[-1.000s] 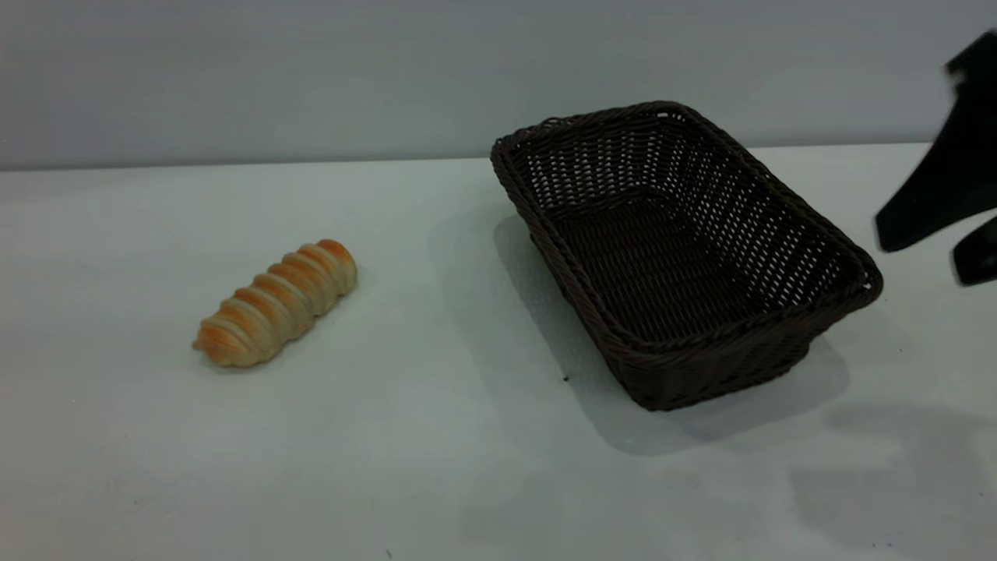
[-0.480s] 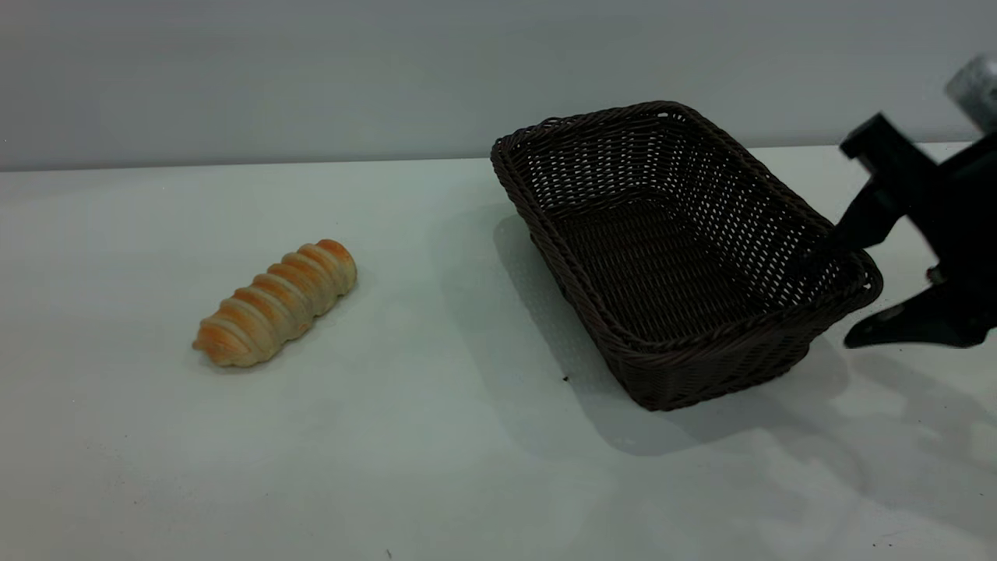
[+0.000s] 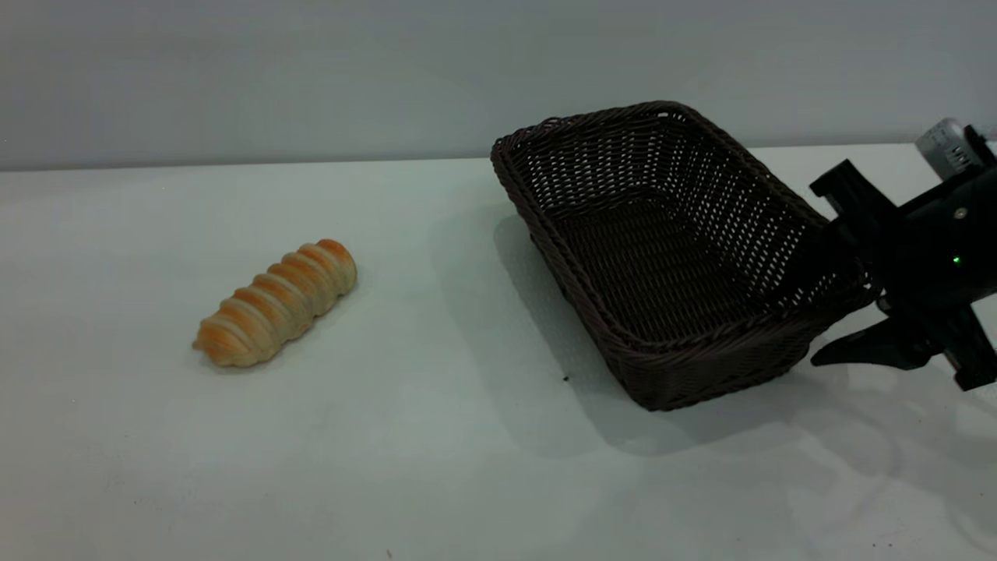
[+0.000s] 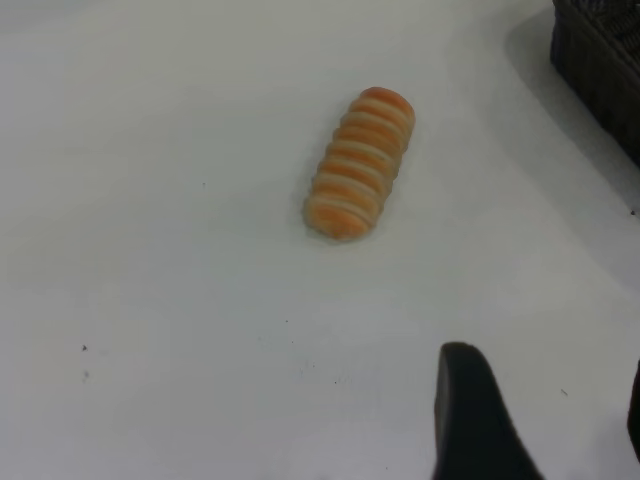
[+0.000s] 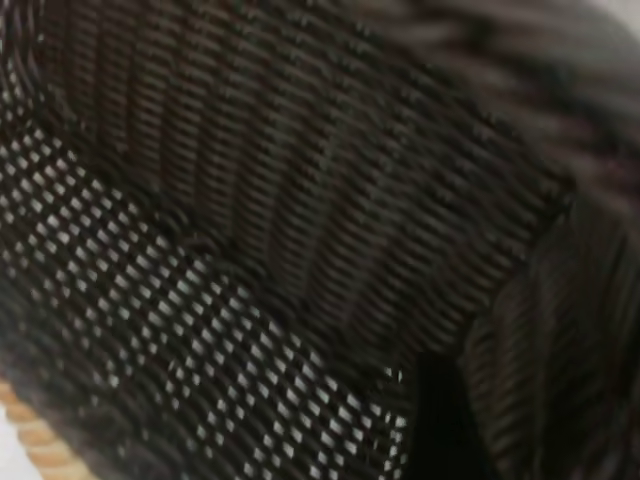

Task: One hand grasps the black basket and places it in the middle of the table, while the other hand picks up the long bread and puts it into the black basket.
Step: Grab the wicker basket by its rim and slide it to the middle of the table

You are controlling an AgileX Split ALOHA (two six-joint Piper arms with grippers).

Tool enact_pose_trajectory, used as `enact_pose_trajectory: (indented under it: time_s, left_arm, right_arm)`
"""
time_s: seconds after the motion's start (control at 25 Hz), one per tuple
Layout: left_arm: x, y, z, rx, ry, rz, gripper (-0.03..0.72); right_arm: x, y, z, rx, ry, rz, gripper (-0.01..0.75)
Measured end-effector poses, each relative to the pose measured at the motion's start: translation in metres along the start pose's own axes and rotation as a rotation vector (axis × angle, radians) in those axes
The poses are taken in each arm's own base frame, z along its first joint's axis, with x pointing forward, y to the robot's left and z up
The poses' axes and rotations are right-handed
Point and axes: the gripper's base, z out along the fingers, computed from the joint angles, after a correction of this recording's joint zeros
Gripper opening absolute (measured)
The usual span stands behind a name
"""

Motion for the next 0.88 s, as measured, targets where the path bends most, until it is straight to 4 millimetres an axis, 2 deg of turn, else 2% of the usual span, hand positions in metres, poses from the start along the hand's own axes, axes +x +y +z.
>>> enact_pose_trajectory:
  time_s: [0.12, 0.28, 0.36, 0.56, 0.76, 0.88]
  left_arm:
    - [0.0, 0.0, 0.0, 0.0, 0.0, 0.0, 0.409]
    - [0.0, 0.0, 0.0, 0.0, 0.001, 0.002, 0.409]
    - [0.0, 0.0, 0.0, 0.0, 0.001, 0.005, 0.409]
    - [0.0, 0.0, 0.0, 0.0, 0.001, 0.007, 0.41]
    - [0.0, 0.0, 0.0, 0.0, 0.002, 0.007, 0.41]
    - [0.0, 0.0, 0.0, 0.0, 0.003, 0.007, 0.41]
  right_arm:
    - [-0.002, -0.006, 0.008, 0.03, -0.003, 0.02, 0.415]
    - [-0.004, -0.006, 0.01, 0.033, -0.013, 0.033, 0.168]
    - [-0.005, -0.005, 0.01, 0.029, -0.017, 0.013, 0.126]
    - [-0.005, 0.0, 0.002, 0.024, -0.02, -0.122, 0.121]
    - [-0.005, 0.01, -0.015, 0.043, -0.034, -0.343, 0.119]
    - [-0.008, 0.023, -0.019, 0.038, 0.007, -0.462, 0.117]
